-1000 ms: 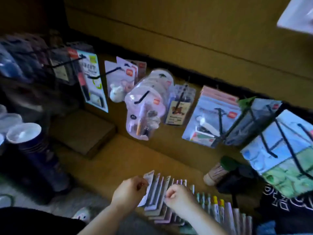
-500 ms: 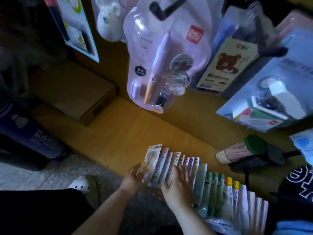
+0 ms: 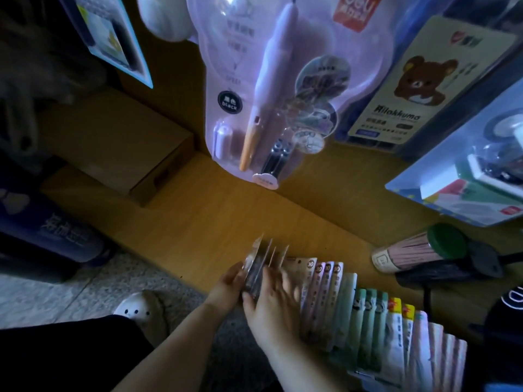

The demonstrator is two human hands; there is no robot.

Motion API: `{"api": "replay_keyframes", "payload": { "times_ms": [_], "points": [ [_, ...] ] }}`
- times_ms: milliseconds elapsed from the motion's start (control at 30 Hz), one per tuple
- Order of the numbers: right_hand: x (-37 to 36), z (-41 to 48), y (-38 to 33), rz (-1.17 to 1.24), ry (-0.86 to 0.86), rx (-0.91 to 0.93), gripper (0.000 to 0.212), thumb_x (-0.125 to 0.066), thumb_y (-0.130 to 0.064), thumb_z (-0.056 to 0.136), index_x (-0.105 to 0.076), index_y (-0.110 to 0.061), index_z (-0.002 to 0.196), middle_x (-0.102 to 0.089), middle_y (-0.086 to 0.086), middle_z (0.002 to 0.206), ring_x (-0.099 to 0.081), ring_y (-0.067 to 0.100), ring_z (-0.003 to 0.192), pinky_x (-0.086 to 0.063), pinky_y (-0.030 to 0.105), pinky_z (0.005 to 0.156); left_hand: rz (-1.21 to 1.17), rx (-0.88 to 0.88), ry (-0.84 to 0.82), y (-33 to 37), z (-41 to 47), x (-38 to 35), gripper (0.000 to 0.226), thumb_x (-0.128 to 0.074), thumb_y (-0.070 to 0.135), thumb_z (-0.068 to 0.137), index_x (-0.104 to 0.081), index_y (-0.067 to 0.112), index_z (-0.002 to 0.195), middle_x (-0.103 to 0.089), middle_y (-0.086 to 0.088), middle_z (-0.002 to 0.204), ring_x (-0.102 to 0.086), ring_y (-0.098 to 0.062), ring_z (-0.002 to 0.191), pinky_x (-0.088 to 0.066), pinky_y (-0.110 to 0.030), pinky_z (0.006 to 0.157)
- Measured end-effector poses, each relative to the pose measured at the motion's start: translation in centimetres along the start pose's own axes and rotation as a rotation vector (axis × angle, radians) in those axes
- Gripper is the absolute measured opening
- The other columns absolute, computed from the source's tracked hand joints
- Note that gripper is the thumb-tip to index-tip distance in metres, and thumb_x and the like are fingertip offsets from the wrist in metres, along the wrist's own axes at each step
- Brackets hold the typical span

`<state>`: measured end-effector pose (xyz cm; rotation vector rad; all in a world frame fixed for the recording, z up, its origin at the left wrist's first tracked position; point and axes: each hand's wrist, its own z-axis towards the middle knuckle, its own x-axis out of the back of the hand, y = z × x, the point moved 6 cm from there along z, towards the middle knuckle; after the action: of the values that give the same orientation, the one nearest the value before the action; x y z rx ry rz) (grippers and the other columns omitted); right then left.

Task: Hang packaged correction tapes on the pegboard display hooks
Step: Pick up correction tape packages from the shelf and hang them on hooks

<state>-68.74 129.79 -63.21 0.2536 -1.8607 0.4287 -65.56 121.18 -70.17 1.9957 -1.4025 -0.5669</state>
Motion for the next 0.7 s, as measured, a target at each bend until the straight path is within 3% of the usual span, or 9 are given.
{"api": "replay_keyframes", "payload": {
  "times_ms": [67, 100, 200, 267, 333, 433, 500, 600, 700],
  "points": [
    [-0.7, 0.5, -0.4, 0.119, -0.07, 0.021, 0.058, -0.046, -0.037, 0.09, -0.03, -0.015, 0.142, -0.041, 0.005, 0.146, -0.031, 0.02, 0.137, -0.031, 0.035, 0.11, -0.099, 0.025, -0.016, -0.2, -0.1, 0.1, 0.038, -0.033, 0.021, 0.098, -0.04, 0.014, 0.135, -0.056, -0.013, 0.124, -0.056, -0.022, 0.101, -0.051, -0.011, 0.06],
    [-0.9, 0.5, -0.4, 0.188, -0.144, -0.014, 0.057, -0.045, -0.035, 0.091, -0.027, -0.018, 0.142, -0.039, 0.004, 0.146, -0.033, 0.02, 0.135, -0.033, 0.032, 0.107, -0.147, 0.033, -0.024, -0.3, -0.1, 0.3, 0.038, -0.034, 0.022, 0.098, -0.043, 0.014, 0.134, -0.058, -0.013, 0.122, -0.057, -0.021, 0.097, -0.051, -0.012, 0.059],
    [-1.1, 0.8, 0.5, 0.378, -0.115, -0.107, 0.045, -0.052, -0.029, 0.089, -0.038, -0.02, 0.13, -0.045, 0.003, 0.135, -0.048, 0.019, 0.12, -0.042, 0.027, 0.091, -0.19, 0.063, -0.044, -0.6, -0.2, 0.4, 0.035, -0.038, 0.022, 0.096, -0.049, 0.011, 0.128, -0.06, -0.016, 0.12, -0.058, -0.022, 0.095, -0.05, -0.021, 0.067],
    [-0.8, 0.7, 1.0, 0.373, -0.041, -0.117, 0.046, -0.056, -0.027, 0.087, -0.037, -0.021, 0.128, -0.039, 0.004, 0.136, -0.05, 0.02, 0.116, -0.045, 0.026, 0.085, -0.203, 0.059, -0.03, -0.8, -0.1, 0.2, 0.031, -0.041, 0.02, 0.095, -0.052, 0.01, 0.123, -0.063, -0.011, 0.106, -0.059, -0.021, 0.087, -0.049, -0.025, 0.069],
    [-1.0, 0.8, 1.2, 0.394, 0.002, -0.098, 0.061, -0.057, -0.022, 0.086, -0.025, -0.023, 0.139, -0.025, 0.005, 0.147, -0.048, 0.022, 0.123, -0.049, 0.026, 0.088, -0.239, 0.061, -0.017, -0.8, -0.1, 0.0, 0.023, -0.043, 0.018, 0.095, -0.054, 0.013, 0.114, -0.062, -0.004, 0.092, -0.058, -0.02, 0.082, -0.049, -0.028, 0.069],
    [-1.3, 1.4, 1.4, 0.516, -0.047, -0.167, 0.089, -0.061, -0.019, 0.084, 0.003, -0.028, 0.145, 0.005, 0.003, 0.157, -0.028, 0.026, 0.139, -0.044, 0.035, 0.103, -0.307, 0.091, -0.01, -1.0, -0.1, 0.0, 0.012, -0.044, 0.017, 0.094, -0.051, 0.016, 0.104, -0.058, -0.002, 0.091, -0.056, -0.02, 0.081, -0.048, -0.03, 0.07],
    [-2.2, 1.6, 2.1, 0.665, -0.135, -0.316, 0.098, -0.066, -0.023, 0.081, 0.008, -0.028, 0.145, 0.0, 0.003, 0.157, -0.025, 0.027, 0.14, -0.037, 0.038, 0.109, -0.328, 0.1, -0.022, -1.1, 0.0, 0.0, 0.014, -0.046, 0.017, 0.093, -0.049, 0.015, 0.107, -0.057, -0.003, 0.094, -0.056, -0.02, 0.082, -0.048, -0.031, 0.072],
    [-3.2, 1.7, 2.5, 0.905, -0.286, -0.436, 0.096, -0.07, -0.026, 0.078, -0.002, -0.02, 0.146, -0.025, 0.008, 0.152, -0.033, 0.027, 0.136, -0.033, 0.036, 0.107, -0.304, 0.121, -0.026, -1.4, 0.1, -0.2, 0.019, -0.048, 0.014, 0.093, -0.047, 0.014, 0.111, -0.056, -0.006, 0.102, -0.055, -0.02, 0.085, -0.047, -0.029, 0.072],
    [-3.6, 1.9, 3.1, 0.991, -0.353, -0.502, 0.098, -0.069, -0.031, 0.078, -0.001, -0.016, 0.147, -0.022, 0.008, 0.153, -0.029, 0.028, 0.138, -0.031, 0.038, 0.108, -0.284, 0.121, -0.013, -1.4, 0.3, -0.1, 0.032, -0.05, 0.01, 0.091, -0.044, 0.012, 0.122, -0.055, -0.007, 0.105, -0.053, -0.023, 0.087, -0.045, -0.031, 0.071]
  ]
}}
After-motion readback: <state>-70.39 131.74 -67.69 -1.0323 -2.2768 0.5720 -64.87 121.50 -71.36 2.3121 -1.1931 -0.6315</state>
